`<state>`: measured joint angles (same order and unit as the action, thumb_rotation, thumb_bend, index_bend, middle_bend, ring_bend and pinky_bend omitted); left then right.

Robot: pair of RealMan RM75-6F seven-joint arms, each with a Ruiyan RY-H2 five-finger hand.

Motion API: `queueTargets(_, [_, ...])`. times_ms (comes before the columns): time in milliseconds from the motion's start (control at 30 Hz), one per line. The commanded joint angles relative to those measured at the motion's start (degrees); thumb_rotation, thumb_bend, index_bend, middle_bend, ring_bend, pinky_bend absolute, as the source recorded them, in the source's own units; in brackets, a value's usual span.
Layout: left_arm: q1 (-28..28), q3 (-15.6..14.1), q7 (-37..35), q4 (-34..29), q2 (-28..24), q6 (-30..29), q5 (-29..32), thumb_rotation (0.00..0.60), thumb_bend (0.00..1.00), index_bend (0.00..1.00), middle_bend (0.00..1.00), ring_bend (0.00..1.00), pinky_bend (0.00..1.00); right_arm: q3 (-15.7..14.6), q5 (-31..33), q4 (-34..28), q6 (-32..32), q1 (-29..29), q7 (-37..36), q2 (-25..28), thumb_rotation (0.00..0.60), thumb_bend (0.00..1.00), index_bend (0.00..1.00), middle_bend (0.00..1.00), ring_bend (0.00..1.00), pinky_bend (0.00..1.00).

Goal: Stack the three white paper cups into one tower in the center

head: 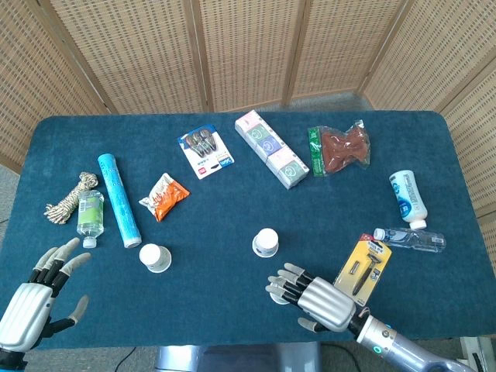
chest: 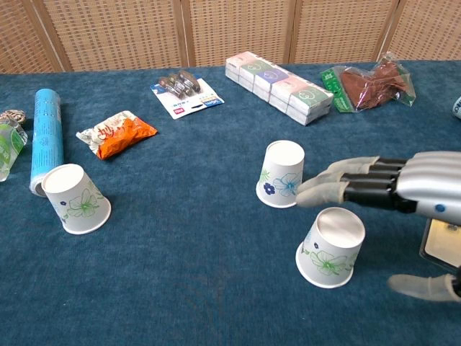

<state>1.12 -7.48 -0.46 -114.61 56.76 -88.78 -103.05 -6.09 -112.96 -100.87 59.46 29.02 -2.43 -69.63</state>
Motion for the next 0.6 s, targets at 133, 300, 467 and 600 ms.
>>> queueTargets(133, [-0.1, 0.2, -0.8, 0.8, 0.2, 0.2, 0.9, 0.600, 0.48, 0.14, 0.03, 0.00, 0.00, 0.6, 2.9, 1.5, -3.6, 2.0, 3.2, -2.2, 0.600, 0.38, 0.00, 0.00, 0.00, 0.00])
queueTargets(300, [0.0, 0.2, -0.8, 1.0, 0.4, 0.2, 1.2, 0.600, 0.48, 0.14, 0.03, 0.00, 0.00, 1.0, 4.6, 2.2, -4.9, 3.0, 4.9, -3.1, 0.600, 0.38, 0.00, 0.00, 0.00, 0.00])
queueTargets(467, [0.2, 0.2, -0.8, 1.0, 0.6, 0.0, 1.4, 0.600, 0.48, 0.14, 0.03, 0.00, 0.00, 0.4, 5.1, 2.6, -5.2, 3.7, 5.8, -3.4, 0.600, 0.38, 0.00, 0.00, 0.00, 0.00])
queueTargets(600, [0.3, 0.1, -0.7, 1.0, 0.6, -0.2, 1.2, 0.600, 0.48, 0.14, 0.03, 0.00, 0.00, -0.1, 5.0, 3.4, -4.9, 4.1, 6.0, -3.8, 0.600, 0.38, 0.00, 0.00, 0.00, 0.00])
